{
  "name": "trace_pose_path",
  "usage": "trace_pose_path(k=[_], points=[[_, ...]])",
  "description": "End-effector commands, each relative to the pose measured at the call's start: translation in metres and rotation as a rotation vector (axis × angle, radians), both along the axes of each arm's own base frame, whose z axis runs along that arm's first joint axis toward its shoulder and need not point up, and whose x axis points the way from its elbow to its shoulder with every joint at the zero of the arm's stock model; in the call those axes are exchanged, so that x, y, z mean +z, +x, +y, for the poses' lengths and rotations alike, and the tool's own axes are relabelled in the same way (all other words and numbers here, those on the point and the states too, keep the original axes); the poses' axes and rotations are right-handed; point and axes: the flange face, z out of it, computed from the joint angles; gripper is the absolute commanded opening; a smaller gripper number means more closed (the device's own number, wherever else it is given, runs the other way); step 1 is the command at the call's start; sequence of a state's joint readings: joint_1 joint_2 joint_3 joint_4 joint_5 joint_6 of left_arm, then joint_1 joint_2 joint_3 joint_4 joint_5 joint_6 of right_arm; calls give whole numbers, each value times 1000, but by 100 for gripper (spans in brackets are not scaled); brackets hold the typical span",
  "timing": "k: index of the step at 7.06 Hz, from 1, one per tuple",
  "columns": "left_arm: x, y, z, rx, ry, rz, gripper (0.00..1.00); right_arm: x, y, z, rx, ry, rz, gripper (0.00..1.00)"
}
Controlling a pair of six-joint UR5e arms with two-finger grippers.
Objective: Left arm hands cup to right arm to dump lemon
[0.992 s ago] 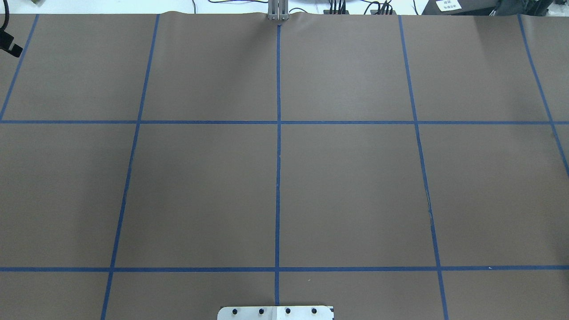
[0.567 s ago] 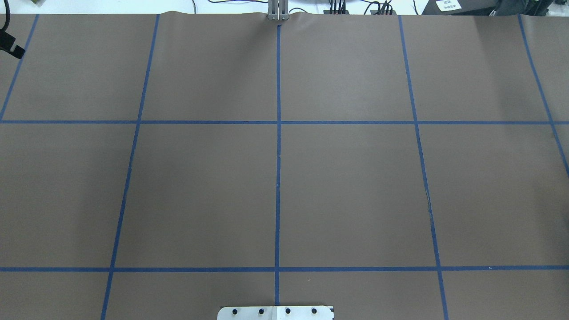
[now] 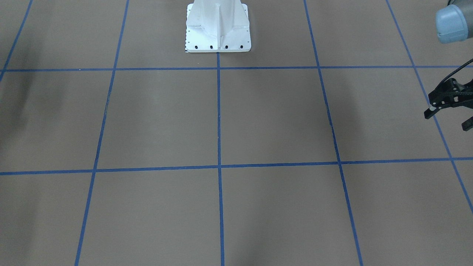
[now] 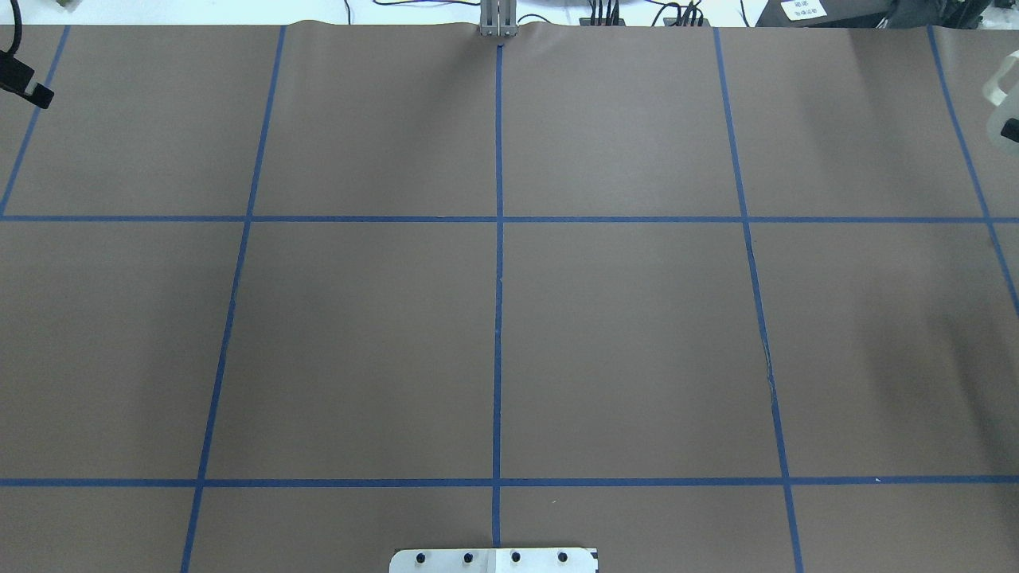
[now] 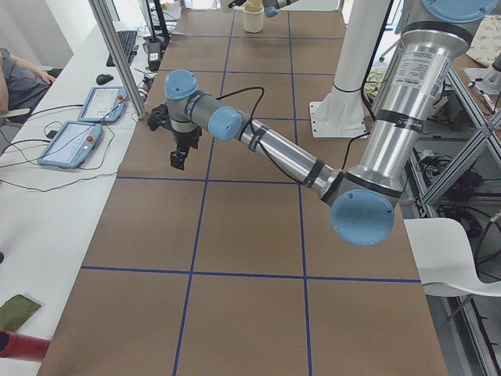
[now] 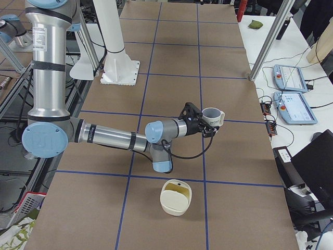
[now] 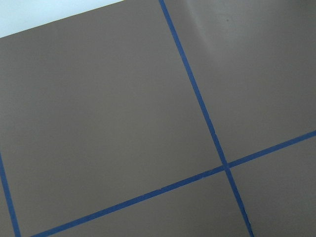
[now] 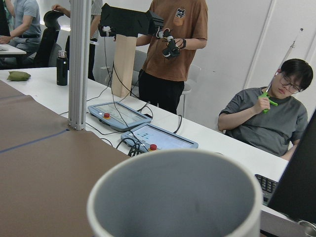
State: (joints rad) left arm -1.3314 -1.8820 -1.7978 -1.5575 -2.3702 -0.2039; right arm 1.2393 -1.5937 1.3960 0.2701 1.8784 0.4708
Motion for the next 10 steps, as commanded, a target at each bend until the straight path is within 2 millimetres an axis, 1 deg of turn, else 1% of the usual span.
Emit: trace_pose_path(k=[1, 2, 3, 4, 5, 6, 7, 8, 9, 10], points=[[-10, 7, 0, -47, -37, 30, 100, -42, -58, -43, -47, 4, 6, 16], [-13, 11, 0, -64, -58, 39, 100, -66, -89, -61, -31, 11, -2, 16], [-20, 21, -1, -74, -82, 50, 100, -90, -131, -71, -20, 14, -11, 16], [-25, 30, 0, -93, -118, 64, 100, -126, -189, -79, 8, 16, -27, 16], [-43, 46, 0, -124, -142, 103, 100, -157, -247, -78, 40, 7, -33, 16], [-58, 67, 2, -163, -186, 152, 100, -187, -289, -74, 67, 4, -43, 16], [-76, 92, 5, -190, -234, 209, 100, -212, -318, -71, 121, -8, -40, 16], [-103, 113, 6, -225, -294, 266, 100, -241, -356, -63, 149, -22, -32, 16], [-127, 124, 5, -259, -347, 304, 100, -265, -380, -58, 175, -32, -24, 16], [-139, 136, 6, -268, -380, 319, 100, -294, -399, -62, 196, -53, 9, 15]])
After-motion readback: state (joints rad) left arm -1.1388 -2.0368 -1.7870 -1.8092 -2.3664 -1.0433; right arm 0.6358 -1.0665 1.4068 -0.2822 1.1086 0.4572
